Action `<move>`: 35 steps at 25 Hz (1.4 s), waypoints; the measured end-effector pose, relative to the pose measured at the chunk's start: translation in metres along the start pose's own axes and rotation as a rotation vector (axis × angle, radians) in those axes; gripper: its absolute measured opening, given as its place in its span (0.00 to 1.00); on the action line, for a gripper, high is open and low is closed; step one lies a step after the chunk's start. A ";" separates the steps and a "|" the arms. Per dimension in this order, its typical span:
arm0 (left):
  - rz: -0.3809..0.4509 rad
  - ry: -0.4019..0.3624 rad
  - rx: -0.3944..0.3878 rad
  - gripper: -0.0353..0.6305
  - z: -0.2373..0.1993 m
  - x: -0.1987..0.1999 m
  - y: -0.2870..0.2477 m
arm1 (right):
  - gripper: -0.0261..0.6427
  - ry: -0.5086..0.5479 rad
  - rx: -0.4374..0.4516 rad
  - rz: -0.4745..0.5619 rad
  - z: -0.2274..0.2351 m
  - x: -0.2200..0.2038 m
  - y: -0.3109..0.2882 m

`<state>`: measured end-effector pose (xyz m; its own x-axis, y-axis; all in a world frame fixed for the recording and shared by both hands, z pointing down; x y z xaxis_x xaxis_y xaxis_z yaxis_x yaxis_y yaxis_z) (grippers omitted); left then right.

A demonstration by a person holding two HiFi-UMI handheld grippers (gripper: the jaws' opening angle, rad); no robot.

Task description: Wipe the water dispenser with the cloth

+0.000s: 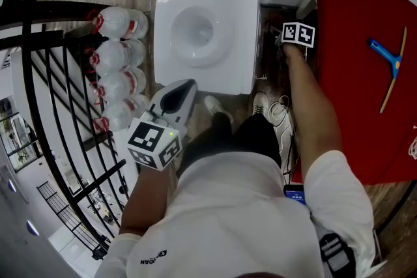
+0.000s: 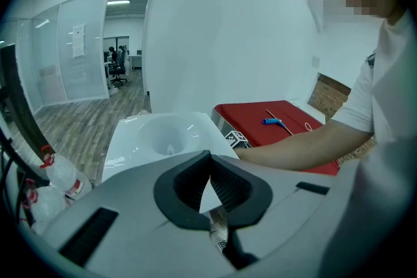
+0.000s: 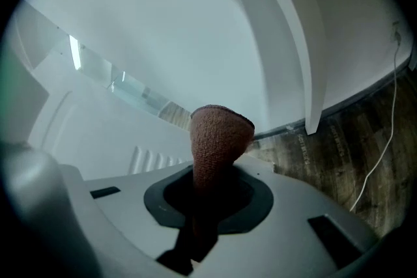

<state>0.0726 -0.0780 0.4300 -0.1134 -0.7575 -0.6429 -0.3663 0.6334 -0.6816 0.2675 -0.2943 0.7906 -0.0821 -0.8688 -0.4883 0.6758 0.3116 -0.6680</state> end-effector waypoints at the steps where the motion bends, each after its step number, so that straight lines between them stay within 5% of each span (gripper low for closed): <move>1: 0.005 0.001 -0.001 0.04 0.000 0.000 0.002 | 0.12 0.013 -0.003 0.011 -0.003 0.003 0.009; 8: 0.038 0.028 -0.021 0.04 0.002 -0.007 0.008 | 0.12 0.153 0.002 0.071 -0.044 0.028 0.078; 12: 0.056 0.055 -0.043 0.04 0.008 -0.006 0.009 | 0.12 0.358 -0.018 0.112 -0.082 0.060 0.127; 17: 0.076 0.064 -0.051 0.04 0.012 -0.011 0.012 | 0.12 0.700 -0.158 0.185 -0.128 0.113 0.178; 25: 0.075 0.098 -0.035 0.04 0.008 -0.013 0.017 | 0.12 1.252 -0.332 0.206 -0.213 0.154 0.175; 35: 0.063 0.066 -0.043 0.04 -0.002 -0.032 0.038 | 0.12 1.579 -0.507 0.115 -0.244 0.139 0.159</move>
<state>0.0604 -0.0303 0.4252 -0.1975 -0.7258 -0.6590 -0.3955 0.6741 -0.6238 0.1852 -0.2711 0.4794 -0.8776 0.2872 -0.3838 0.4654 0.7022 -0.5388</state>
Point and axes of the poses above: the fingertips, and each gripper's own axes: y backward along the fingers, z to its right, x out of its top, the point moved 4 cm from there along y, backward along the fingers, and after that the axes turned 15 degrees about y, right-handed, at the moved point
